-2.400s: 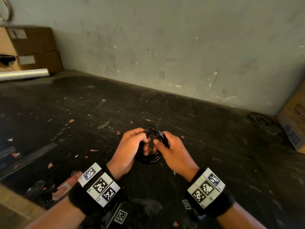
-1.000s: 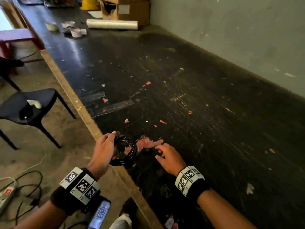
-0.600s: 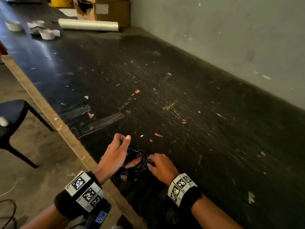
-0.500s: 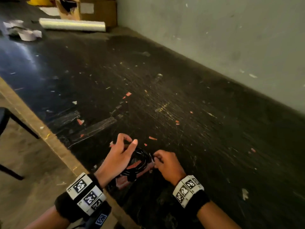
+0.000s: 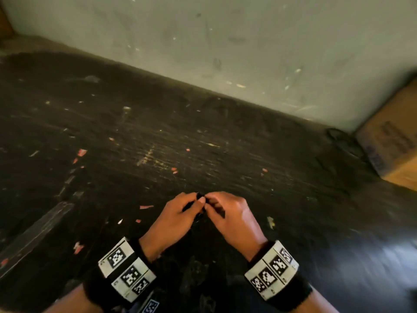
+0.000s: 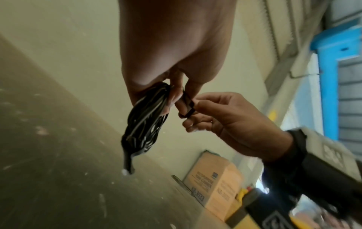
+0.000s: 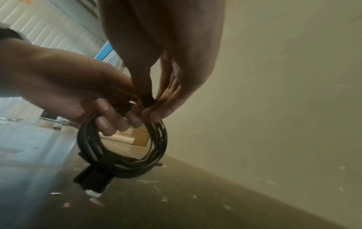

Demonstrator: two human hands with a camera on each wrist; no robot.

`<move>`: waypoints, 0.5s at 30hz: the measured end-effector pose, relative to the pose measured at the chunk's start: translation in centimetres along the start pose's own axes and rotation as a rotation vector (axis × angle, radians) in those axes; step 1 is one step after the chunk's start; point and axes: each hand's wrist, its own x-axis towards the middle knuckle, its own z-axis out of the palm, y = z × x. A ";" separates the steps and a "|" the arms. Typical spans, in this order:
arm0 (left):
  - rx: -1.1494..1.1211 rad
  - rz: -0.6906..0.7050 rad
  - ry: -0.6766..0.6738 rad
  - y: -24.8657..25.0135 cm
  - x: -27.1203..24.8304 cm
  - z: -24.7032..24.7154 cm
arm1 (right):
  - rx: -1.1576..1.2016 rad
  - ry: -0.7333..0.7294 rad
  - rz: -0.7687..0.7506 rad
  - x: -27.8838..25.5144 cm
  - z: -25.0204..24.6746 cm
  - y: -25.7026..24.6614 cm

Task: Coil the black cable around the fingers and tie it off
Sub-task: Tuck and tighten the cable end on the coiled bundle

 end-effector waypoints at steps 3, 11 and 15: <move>0.136 0.095 -0.033 0.7 0.1 0.7 | -0.160 -0.086 0.001 -0.3 -1.4 -0.1; 0.202 0.220 -0.113 2.7 1.0 1.6 | 0.065 0.180 0.454 0.6 -1.8 0.2; 0.120 0.171 -0.013 4.5 1.5 2.4 | 0.252 0.273 0.484 1.4 -3.3 0.2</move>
